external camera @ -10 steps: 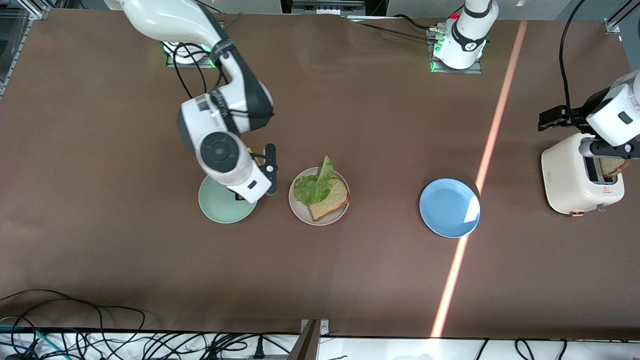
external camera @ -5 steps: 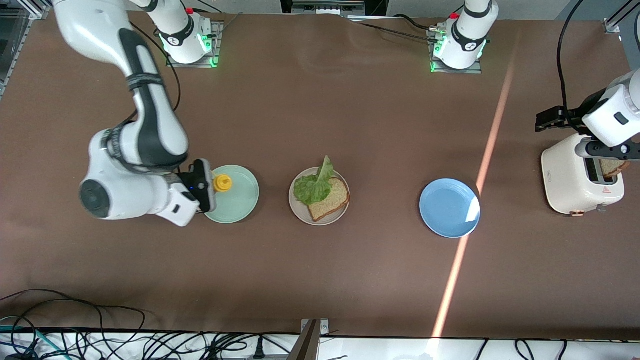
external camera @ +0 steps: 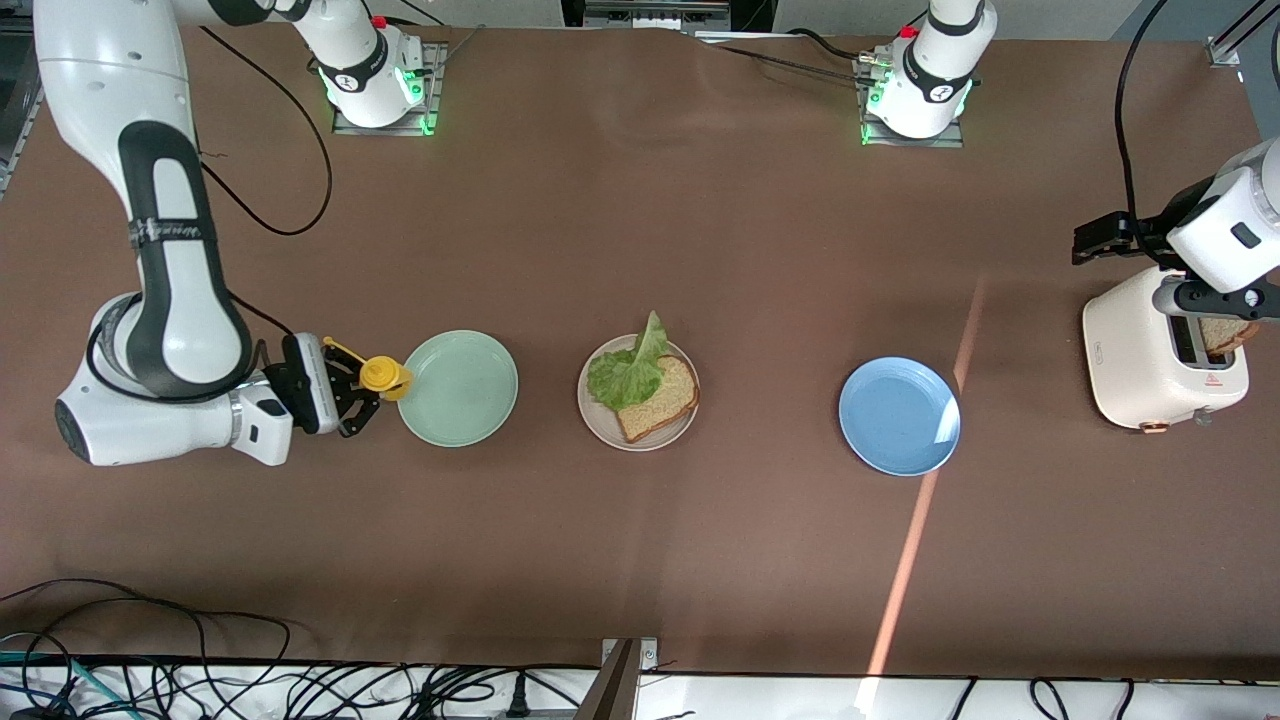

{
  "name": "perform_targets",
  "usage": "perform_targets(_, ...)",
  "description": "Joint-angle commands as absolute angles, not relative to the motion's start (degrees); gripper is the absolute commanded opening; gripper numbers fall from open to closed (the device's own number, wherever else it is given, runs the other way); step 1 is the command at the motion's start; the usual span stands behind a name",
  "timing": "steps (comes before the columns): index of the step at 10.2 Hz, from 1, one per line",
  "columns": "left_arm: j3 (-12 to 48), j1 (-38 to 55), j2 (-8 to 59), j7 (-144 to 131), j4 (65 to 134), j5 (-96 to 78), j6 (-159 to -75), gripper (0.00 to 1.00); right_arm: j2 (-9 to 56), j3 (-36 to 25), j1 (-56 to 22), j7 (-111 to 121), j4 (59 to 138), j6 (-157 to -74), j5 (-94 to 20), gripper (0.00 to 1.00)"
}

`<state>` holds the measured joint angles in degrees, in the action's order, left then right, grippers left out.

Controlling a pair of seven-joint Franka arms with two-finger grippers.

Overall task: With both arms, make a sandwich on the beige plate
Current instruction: 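Carry the mustard bottle back beside the mint-green plate and lower it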

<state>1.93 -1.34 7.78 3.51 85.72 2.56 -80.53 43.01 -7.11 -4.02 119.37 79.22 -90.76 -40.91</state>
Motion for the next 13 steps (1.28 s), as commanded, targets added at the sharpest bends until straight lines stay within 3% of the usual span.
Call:
perform_targets(1, 1.76, -0.79, 8.35, 2.9, 84.03, 2.02, -78.58, 1.0, 45.35, -6.06, 0.95, 127.85, 78.75, -87.02, -44.47, 0.08)
perform_targets(8, 1.76, -0.7, 8.44, 2.9, 84.02, 2.19, -78.31, 1.0, 51.32, -7.29, 5.54, 137.55, 78.57, -86.04, -46.49, 0.11)
perform_targets(9, 1.58, -0.88, 8.09, 2.9, 83.85, 2.46, -77.27, 1.0, 51.24, -7.29, 5.45, 137.46, 78.57, -86.04, -46.49, 0.17)
perform_targets(10, 1.41, -1.23, 7.74, 3.07, 83.85, 2.46, -76.73, 1.0, 51.24, -7.29, 5.45, 137.37, 78.57, -86.22, -46.49, 0.52)
perform_targets(11, 1.41, -1.49, 7.73, 3.25, 83.76, 2.2, -76.21, 1.0, 51.33, -7.73, 5.45, 137.46, 78.66, -86.22, -46.49, 1.0)
perform_targets(13, 1.32, -2.54, 7.73, 5.61, 83.76, 1.67, -76.11, 1.0, 50.98, -8.26, 5.36, 137.02, 78.49, -86.04, -46.41, 1.0)
